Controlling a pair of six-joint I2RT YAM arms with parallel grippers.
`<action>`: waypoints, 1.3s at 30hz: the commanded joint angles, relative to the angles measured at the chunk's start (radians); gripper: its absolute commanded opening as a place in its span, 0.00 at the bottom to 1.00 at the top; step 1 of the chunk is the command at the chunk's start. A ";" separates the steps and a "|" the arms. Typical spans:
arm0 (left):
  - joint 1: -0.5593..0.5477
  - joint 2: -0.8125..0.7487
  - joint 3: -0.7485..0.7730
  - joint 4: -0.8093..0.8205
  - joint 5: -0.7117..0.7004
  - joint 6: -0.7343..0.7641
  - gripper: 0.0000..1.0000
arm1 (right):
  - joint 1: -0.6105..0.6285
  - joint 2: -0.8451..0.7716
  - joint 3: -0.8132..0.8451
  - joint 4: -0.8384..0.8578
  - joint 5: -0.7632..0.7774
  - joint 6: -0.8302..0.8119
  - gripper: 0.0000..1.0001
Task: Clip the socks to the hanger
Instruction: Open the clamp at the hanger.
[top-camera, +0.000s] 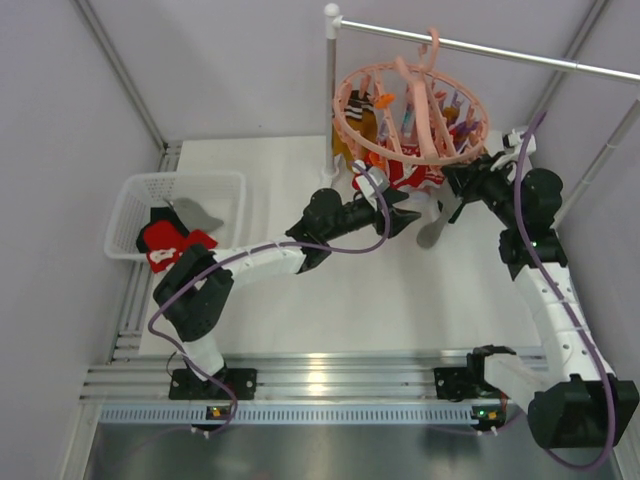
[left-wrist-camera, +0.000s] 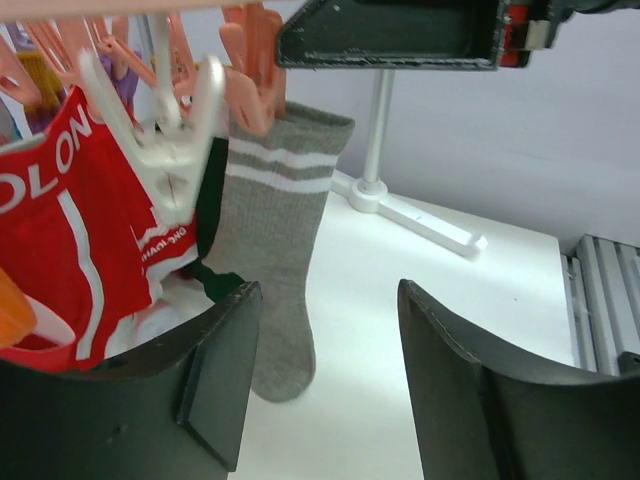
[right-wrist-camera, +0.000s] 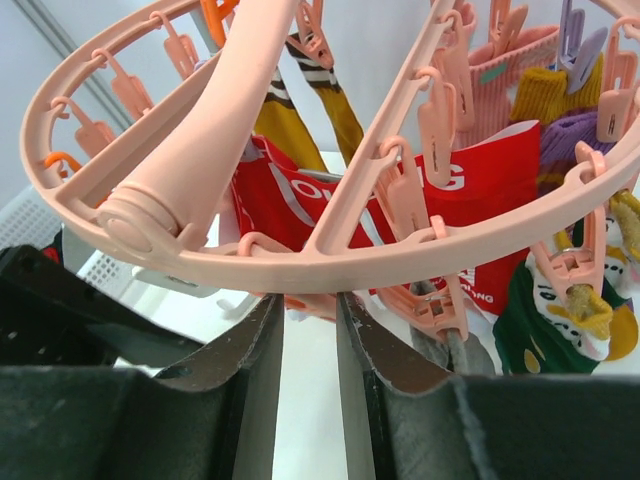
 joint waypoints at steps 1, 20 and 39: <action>-0.015 -0.084 -0.055 0.017 0.013 -0.028 0.62 | 0.008 0.007 -0.006 0.089 0.015 0.019 0.27; -0.052 -0.051 -0.029 0.043 -0.011 -0.005 0.65 | 0.063 -0.002 -0.030 0.200 0.066 0.045 0.37; -0.045 0.088 0.207 0.109 -0.125 0.101 0.66 | 0.077 -0.011 -0.009 0.193 0.065 0.084 0.00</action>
